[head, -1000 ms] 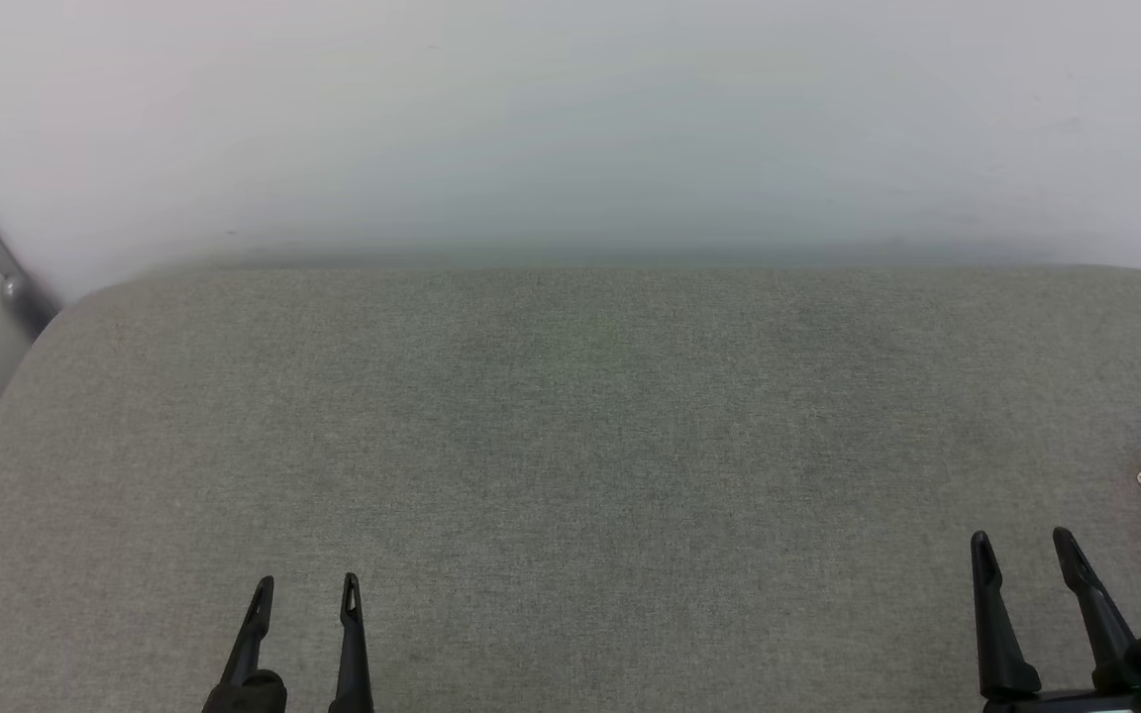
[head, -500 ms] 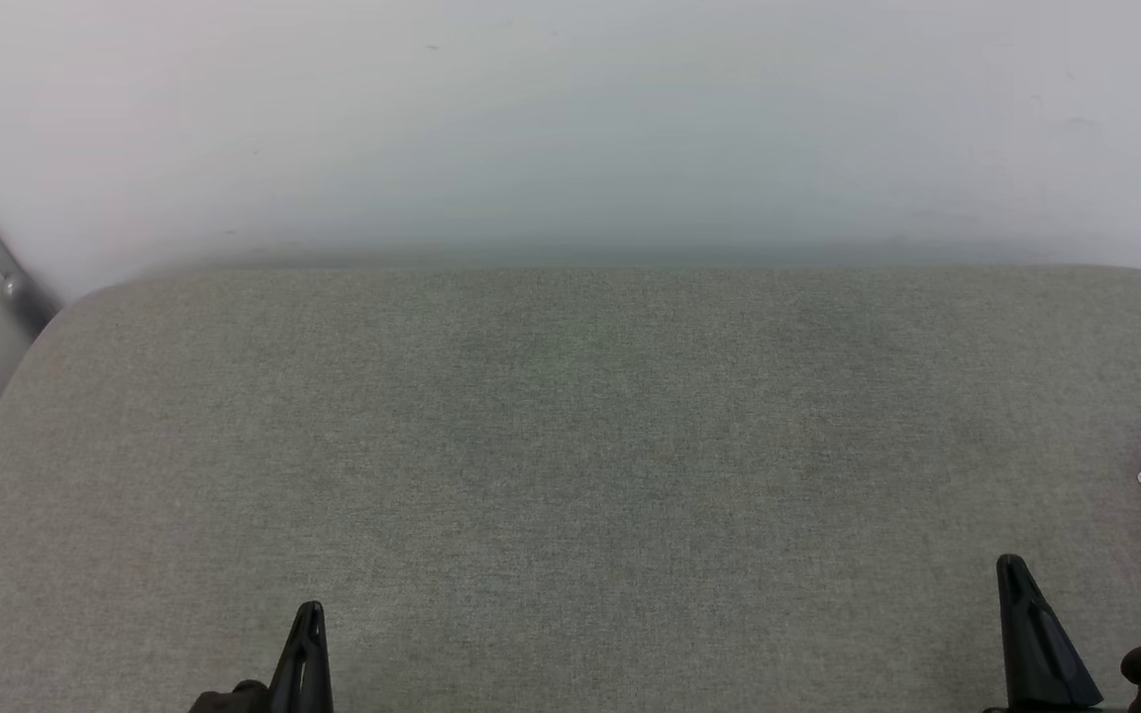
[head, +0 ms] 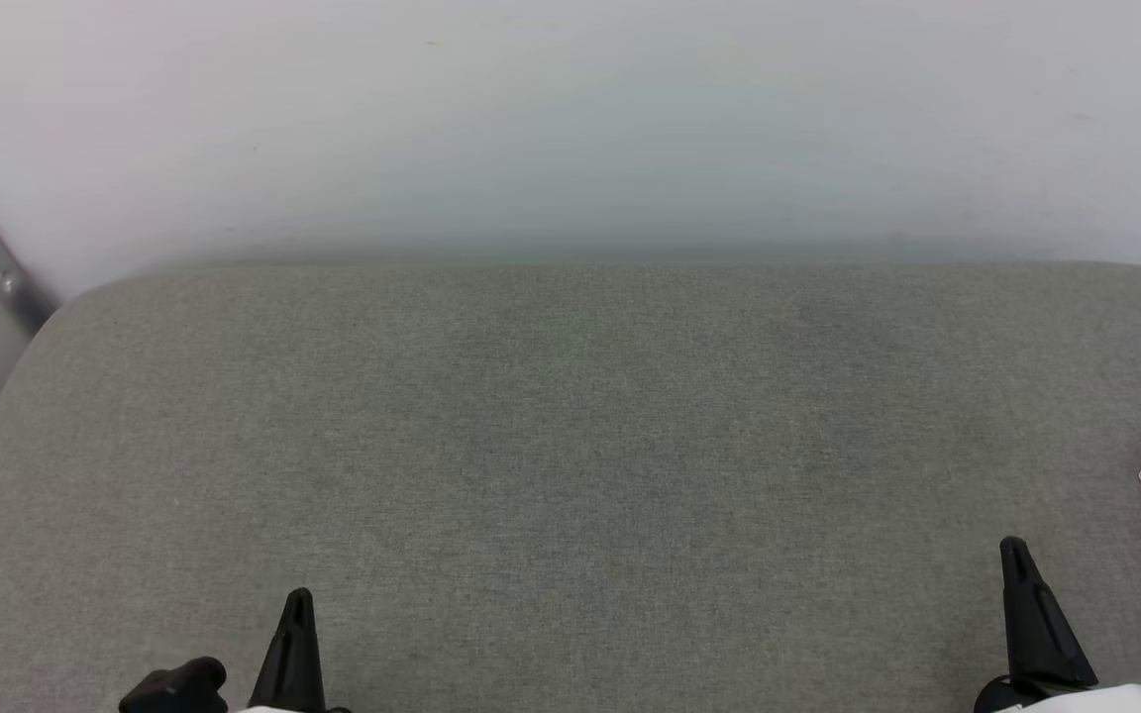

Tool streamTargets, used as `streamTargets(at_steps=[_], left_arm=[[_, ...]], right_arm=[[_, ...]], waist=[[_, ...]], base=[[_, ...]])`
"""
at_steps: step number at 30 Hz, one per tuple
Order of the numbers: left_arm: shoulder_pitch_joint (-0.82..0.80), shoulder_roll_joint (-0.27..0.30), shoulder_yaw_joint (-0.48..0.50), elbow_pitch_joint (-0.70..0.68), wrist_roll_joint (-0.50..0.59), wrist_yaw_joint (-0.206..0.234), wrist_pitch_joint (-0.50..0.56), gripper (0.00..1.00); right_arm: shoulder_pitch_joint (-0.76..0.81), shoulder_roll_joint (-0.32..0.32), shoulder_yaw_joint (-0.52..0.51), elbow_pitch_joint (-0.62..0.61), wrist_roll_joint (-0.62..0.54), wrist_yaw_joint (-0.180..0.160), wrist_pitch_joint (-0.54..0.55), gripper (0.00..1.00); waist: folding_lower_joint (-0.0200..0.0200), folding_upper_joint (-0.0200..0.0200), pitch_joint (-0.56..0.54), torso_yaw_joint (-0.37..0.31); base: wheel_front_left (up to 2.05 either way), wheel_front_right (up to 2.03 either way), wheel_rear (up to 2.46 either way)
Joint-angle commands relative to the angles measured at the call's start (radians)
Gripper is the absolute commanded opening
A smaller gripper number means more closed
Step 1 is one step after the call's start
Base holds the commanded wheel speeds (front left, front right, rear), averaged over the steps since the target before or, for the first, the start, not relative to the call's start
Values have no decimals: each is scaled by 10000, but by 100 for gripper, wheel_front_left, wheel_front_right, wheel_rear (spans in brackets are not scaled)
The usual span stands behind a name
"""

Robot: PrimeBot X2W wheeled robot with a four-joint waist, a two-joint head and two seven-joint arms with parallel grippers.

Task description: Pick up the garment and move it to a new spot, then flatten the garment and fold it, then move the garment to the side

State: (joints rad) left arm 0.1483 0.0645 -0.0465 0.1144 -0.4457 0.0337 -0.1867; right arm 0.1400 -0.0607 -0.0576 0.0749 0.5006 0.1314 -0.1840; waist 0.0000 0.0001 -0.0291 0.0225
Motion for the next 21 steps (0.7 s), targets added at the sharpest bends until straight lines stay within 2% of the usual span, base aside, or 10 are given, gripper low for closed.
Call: streamTargets(at_steps=[1,21], left_arm=[[-314,93,65,-79,-414,-91,55,0],[-952,177,290,288,-3690,-533,709,0]], right_arm=[[-306,-106,-1,-48,404,-2,53,0],[-926,-187,18,413,3507,-4,721,0]], waist=[[0,-1,4,-2],[0,-1,65,-45]], base=[[0,0,0],[0,0,0]])
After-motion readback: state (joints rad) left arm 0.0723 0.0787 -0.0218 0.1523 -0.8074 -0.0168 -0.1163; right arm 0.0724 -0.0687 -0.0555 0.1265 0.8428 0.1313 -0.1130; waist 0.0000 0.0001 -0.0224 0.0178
